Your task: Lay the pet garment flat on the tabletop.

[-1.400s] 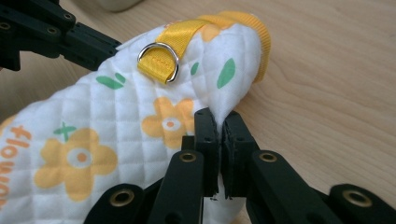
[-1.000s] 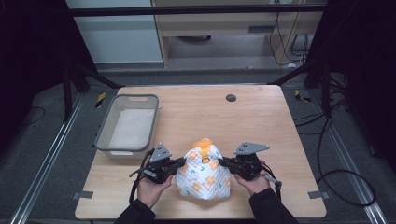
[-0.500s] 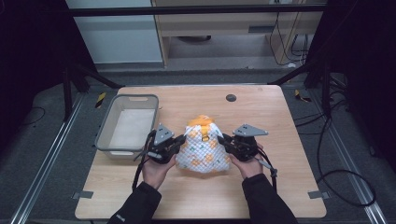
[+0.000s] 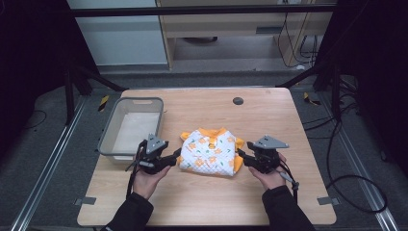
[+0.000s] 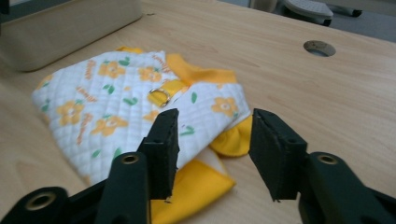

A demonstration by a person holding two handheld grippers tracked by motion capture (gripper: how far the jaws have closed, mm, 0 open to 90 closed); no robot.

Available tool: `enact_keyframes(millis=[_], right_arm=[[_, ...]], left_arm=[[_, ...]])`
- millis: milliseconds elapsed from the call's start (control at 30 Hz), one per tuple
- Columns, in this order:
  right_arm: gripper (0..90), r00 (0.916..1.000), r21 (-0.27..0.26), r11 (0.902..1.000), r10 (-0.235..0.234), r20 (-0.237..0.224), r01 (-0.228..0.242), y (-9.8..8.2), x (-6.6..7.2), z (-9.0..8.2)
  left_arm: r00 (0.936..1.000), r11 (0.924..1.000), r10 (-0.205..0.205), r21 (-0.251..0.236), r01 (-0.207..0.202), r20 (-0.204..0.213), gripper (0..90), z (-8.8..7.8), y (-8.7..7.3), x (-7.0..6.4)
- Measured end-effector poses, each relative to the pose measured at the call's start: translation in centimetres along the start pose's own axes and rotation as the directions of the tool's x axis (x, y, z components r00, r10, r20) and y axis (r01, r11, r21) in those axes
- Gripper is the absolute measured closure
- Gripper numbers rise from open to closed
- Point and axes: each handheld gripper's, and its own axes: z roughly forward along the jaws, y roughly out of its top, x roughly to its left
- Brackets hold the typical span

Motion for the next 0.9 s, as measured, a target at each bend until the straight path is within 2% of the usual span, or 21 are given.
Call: enact_keyframes(millis=[133,233,367,467,533,567,667,733,833,900], right_arm=[[45.1,0.9987,0.039,0.9993,0.000,-0.051,0.002,-1.5,0.5,-0.8],[42.9,0.9946,0.076,0.9969,-0.012,-0.103,0.020,-2.8,1.2,-0.5],[42.3,0.9927,0.092,0.9953,-0.021,-0.118,0.032,-3.4,1.6,-0.1],[42.3,0.9906,0.112,0.9929,-0.023,-0.135,0.039,-3.9,2.1,0.4],[42.7,0.9872,0.123,0.9909,-0.036,-0.156,0.055,-4.3,2.6,1.0],[42.9,0.9859,0.127,0.9900,-0.040,-0.162,0.061,-4.3,2.7,1.2],[44.3,0.9831,0.137,0.9878,-0.048,-0.177,0.073,-4.4,3.0,1.6],[46.3,0.9808,0.150,0.9858,-0.045,-0.190,0.074,-4.6,3.0,2.2],[49.1,0.9787,0.174,0.9814,-0.046,-0.200,0.081,-4.8,3.2,2.9],[50.6,0.9788,0.185,0.9783,-0.057,-0.197,0.094,-4.9,3.3,3.3]], left_arm=[[0.9997,0.9991,0.019,0.037,-0.020,0.013,40.5,0.0,-1.8,-0.3],[0.9993,0.9964,0.021,0.081,-0.023,0.032,40.7,1.0,-3.0,-0.4],[0.9990,0.9949,0.014,0.099,-0.018,0.043,40.6,1.7,-3.2,-0.5],[0.9984,0.9914,0.031,0.126,-0.037,0.047,40.5,2.4,-3.4,-0.7],[0.9973,0.9895,0.039,0.137,-0.047,0.063,41.2,2.7,-3.5,-0.8],[0.9955,0.9883,0.044,0.142,-0.055,0.084,41.6,3.2,-3.6,-1.0],[0.9940,0.9860,0.060,0.150,-0.074,0.092,43.2,3.6,-3.7,-1.2],[0.9941,0.9821,0.073,0.168,-0.086,0.080,44.7,4.1,-3.8,-1.5],[0.9927,0.9790,0.068,0.185,-0.085,0.099,49.6,4.7,-4.0,-1.8],[0.9925,0.9783,0.046,0.196,-0.068,0.113,54.9,4.9,-4.0,-1.9]])
